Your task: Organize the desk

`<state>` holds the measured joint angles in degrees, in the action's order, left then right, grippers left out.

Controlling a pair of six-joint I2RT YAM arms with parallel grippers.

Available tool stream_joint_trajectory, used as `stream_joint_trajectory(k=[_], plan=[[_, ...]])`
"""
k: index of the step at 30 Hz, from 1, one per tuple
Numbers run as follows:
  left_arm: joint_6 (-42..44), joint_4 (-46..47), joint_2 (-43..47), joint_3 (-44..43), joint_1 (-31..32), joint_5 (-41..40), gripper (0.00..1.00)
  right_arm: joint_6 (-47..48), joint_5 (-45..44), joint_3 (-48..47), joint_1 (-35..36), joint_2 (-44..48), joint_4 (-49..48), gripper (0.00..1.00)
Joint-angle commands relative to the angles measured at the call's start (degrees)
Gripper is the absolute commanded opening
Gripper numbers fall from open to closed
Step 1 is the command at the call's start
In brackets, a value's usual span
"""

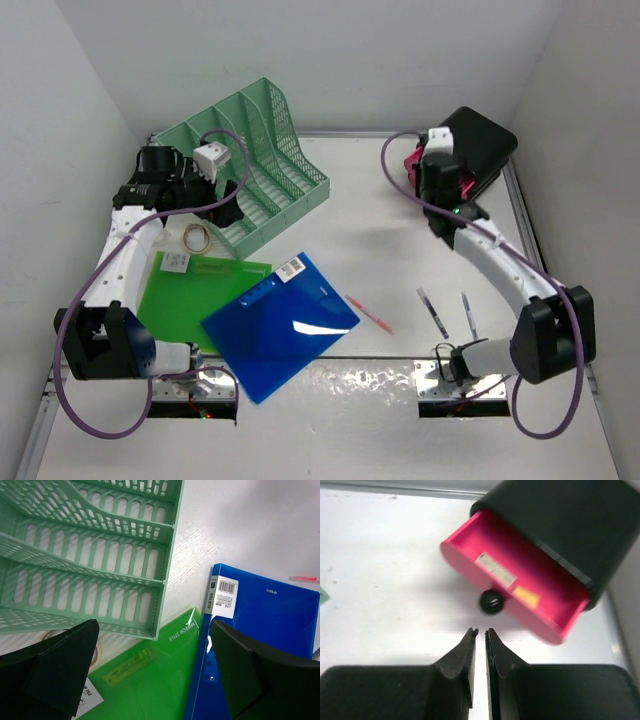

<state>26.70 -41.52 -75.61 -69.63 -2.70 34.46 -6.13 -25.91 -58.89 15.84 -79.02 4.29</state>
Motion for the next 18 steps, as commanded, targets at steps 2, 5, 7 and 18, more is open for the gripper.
stream_joint_trajectory(k=[2, 5, 7, 18], plan=[[0.72, 0.3, 1.96, -0.42, -0.55, 1.67, 0.92, -16.44, -13.2, 5.81, 3.15, -2.51, -14.07, 0.14], [0.81, 0.21, 2.31, -0.51, -0.64, 1.75, 0.92, -21.02, -14.07, 4.84, 3.15, -7.7, -14.66, 0.25], [0.81, 0.21, 2.4, -0.51, -0.55, 1.75, 0.92, -22.52, -16.26, 4.05, 3.06, -9.74, -15.02, 0.28], [1.08, 0.12, 2.4, -0.51, -0.55, 1.05, 0.92, -22.26, -15.23, -3.77, -2.12, -18.18, -15.54, 0.34]])
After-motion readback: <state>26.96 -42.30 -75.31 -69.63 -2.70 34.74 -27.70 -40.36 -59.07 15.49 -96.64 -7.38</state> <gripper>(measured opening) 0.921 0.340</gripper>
